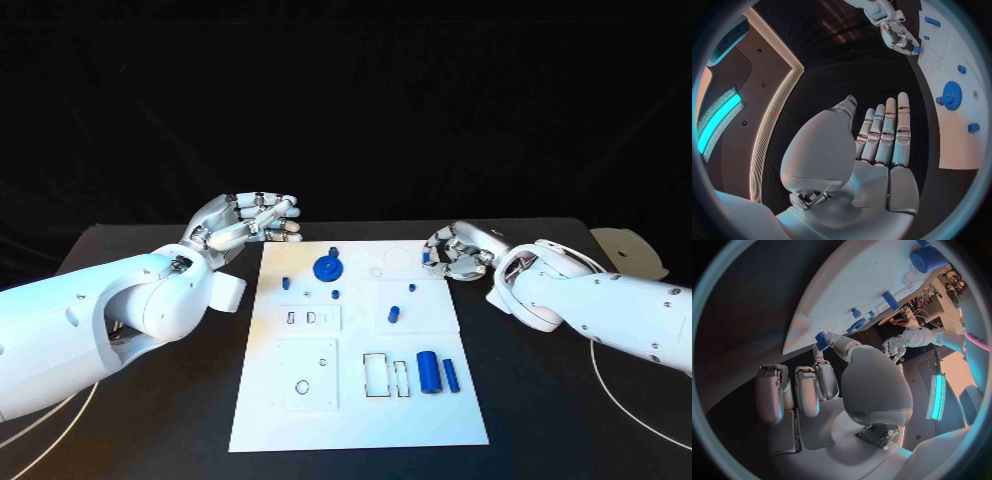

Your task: Assemble the parts on the task board

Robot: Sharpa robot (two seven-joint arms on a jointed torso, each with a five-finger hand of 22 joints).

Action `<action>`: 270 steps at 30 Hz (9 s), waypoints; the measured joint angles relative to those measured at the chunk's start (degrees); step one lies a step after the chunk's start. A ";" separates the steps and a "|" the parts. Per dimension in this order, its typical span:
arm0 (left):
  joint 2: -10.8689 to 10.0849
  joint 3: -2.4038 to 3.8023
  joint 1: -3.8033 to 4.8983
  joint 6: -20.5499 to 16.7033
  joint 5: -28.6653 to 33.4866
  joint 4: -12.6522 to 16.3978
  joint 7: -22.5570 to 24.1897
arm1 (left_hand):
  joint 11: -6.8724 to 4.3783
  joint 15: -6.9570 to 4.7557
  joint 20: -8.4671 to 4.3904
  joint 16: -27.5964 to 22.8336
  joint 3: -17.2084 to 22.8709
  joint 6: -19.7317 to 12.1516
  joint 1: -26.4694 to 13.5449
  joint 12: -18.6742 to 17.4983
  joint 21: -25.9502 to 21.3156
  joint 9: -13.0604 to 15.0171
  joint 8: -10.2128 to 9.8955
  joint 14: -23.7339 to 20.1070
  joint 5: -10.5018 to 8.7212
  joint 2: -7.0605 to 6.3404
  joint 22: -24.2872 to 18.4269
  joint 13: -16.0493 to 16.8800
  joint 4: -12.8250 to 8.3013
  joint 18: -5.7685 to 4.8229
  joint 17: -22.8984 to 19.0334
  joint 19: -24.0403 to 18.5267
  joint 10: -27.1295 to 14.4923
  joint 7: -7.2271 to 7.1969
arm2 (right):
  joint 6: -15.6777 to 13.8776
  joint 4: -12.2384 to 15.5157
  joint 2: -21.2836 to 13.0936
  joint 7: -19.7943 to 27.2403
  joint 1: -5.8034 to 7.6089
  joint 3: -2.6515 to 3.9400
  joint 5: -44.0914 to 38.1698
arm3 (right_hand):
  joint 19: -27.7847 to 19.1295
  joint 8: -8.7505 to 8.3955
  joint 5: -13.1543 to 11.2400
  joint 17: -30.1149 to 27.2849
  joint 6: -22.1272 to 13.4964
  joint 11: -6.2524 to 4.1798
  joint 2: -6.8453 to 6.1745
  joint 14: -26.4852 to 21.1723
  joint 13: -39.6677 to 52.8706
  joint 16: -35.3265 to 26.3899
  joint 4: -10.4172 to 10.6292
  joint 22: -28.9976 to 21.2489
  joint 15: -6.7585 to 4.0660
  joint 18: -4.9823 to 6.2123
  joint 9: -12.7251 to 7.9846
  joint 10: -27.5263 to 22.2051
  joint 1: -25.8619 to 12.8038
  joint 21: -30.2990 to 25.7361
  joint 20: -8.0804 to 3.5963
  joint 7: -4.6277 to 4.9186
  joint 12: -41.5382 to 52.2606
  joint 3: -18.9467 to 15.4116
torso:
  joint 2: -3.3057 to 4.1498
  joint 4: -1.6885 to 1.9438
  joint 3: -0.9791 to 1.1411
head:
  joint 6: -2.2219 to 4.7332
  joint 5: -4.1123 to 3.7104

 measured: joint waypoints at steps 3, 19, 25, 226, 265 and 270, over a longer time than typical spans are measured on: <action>0.01 0.00 0.00 0.01 0.00 -0.18 -0.01 | -0.09 0.00 0.00 0.00 0.00 0.00 0.00 -0.11 0.00 -0.01 0.00 0.00 0.00 0.00 -0.03 0.00 0.00 0.00 0.01 0.00 0.09 0.00 | -0.47 2.78 -0.30 -0.91 0.53 0.05 -0.21 | 0.00 -0.01 0.01 0.00 -0.01 0.00 0.41 0.00 0.00 0.00 0.04 0.00 0.00 0.00 -0.04 0.00 -0.05 0.00 0.00 -0.01 0.00 0.05 | -0.03 -0.02 -0.01 | -0.05 0.15; 1.46 -0.07 0.00 0.04 0.05 -2.77 -0.02 | -0.09 0.00 0.00 0.01 0.15 0.00 0.23 -0.19 0.00 -0.05 0.00 0.00 0.00 0.23 -0.02 0.00 -0.15 0.00 0.13 0.00 0.09 0.00 | -1.43 12.61 6.72 -6.40 1.95 -0.27 -4.65 | 0.00 -0.15 -0.02 -0.01 -0.11 0.00 0.80 -0.01 -0.01 0.00 0.04 -0.02 0.01 0.03 -0.06 0.00 0.07 0.00 0.01 -0.11 0.00 0.04 | -0.64 0.33 -0.22 | -1.52 2.77; 2.14 -0.12 0.00 0.08 0.10 -3.62 -0.02 | -0.09 0.00 0.00 0.02 0.15 0.00 0.23 -0.19 0.00 -0.05 0.00 0.00 0.00 0.23 -0.02 0.00 -0.15 0.00 0.13 0.00 0.08 0.00 | -0.89 11.99 10.46 -7.90 0.94 -0.85 -7.75 | 0.00 -0.14 -0.04 -0.01 -0.21 0.00 0.80 -0.01 -0.02 0.00 0.21 -0.02 0.01 0.04 -0.06 0.00 0.08 0.00 0.01 -0.21 0.00 0.20 | -0.93 0.49 -0.33 | -1.97 3.57; 19.45 -5.28 5.74 35.19 -50.72 -15.29 -53.77 | -9.39 -10.96 -11.38 69.28 -8.80 -4.91 -24.34 66.42 66.96 29.34 31.86 29.79 0.29 8.82 68.83 57.58 1.35 -8.04 55.45 26.71 12.03 -6.75 | 0.16 9.71 -3.94 1.12 5.50 -0.61 17.61 | -0.43 -2.77 -1.41 0.00 -2.46 -0.29 -4.03 0.11 -5.12 -5.09 6.46 -13.37 -0.69 3.26 4.14 -2.55 -0.38 -20.46 -1.20 0.22 -10.65 -9.08 | -3.35 0.11 0.29 | -6.17 4.64; 19.39 -5.28 5.74 36.09 -48.09 -15.08 -53.61 | -9.49 -10.75 -10.96 69.28 15.14 -4.17 -11.62 65.58 66.96 29.52 28.08 29.57 0.05 4.02 68.81 57.04 -1.53 -8.03 55.44 26.71 11.52 -6.42 | 0.29 8.63 -3.19 0.55 5.19 -0.70 17.59 | -0.63 -2.78 -1.10 -0.02 -2.46 -0.29 -4.03 0.11 -5.17 -5.10 6.45 -13.19 -0.69 3.27 4.12 -2.55 -0.38 -20.46 -1.00 0.22 -10.90 -9.07 | -3.38 0.12 0.30 | -6.76 4.48; 19.24 -5.30 5.71 35.93 -47.35 -15.09 -53.61 | -9.49 -10.75 -10.96 69.28 21.07 -4.07 -13.07 65.57 66.96 29.91 29.59 29.57 -0.17 1.96 68.81 56.95 -1.23 -8.03 55.43 26.71 11.51 -6.35 | 0.34 8.45 -3.15 0.47 5.18 -0.71 17.58 | -0.63 -2.78 -1.10 -0.02 -2.45 -0.29 -4.03 0.11 -5.17 -5.10 6.45 -13.20 -0.69 3.27 4.12 -2.55 -0.38 -20.47 -1.00 0.22 -10.90 -9.07 | -3.38 0.13 0.29 | -6.78 4.50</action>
